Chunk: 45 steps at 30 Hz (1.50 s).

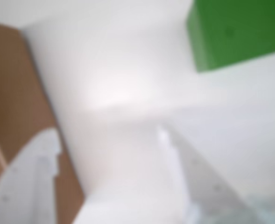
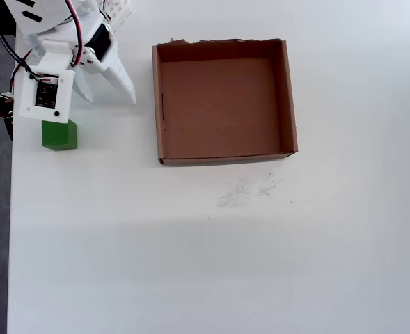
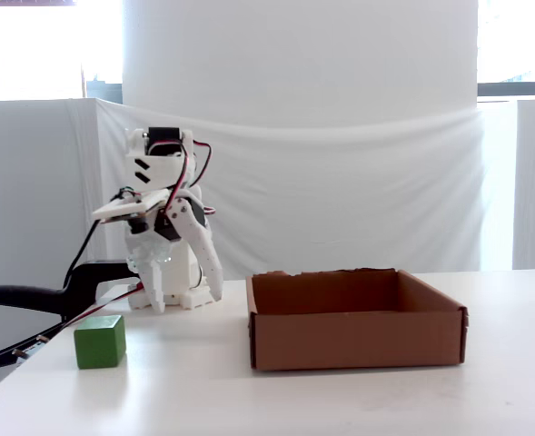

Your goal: Grasp a green cube and put it in a box.

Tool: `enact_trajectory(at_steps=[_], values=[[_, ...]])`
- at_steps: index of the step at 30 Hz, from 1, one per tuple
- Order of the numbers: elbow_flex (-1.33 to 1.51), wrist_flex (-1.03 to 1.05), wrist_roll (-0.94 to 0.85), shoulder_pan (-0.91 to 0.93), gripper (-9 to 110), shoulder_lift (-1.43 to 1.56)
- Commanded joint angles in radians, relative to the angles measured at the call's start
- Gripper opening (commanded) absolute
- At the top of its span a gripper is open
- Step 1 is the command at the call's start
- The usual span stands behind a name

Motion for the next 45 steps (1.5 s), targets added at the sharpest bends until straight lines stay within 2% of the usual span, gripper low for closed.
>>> enact_trajectory(at_steps=[1,4,9,14,22,32,38,45], values=[[-0.005,0.000,0.005,0.012,29,-0.008],[-0.005,0.000,0.008,0.040,25,-0.008],[-0.008,-0.038,0.002,0.072,32,-0.097],[-0.098,-0.066,-0.046,0.098,33,-0.202],[-0.503,0.049,-0.267,0.186,33,-0.554],[-0.836,0.052,-0.614,0.344,36,-0.896],[-0.917,-0.018,-0.753,0.426,37,-1.037],[-0.838,-0.190,-0.758,0.419,38,-1.124]])
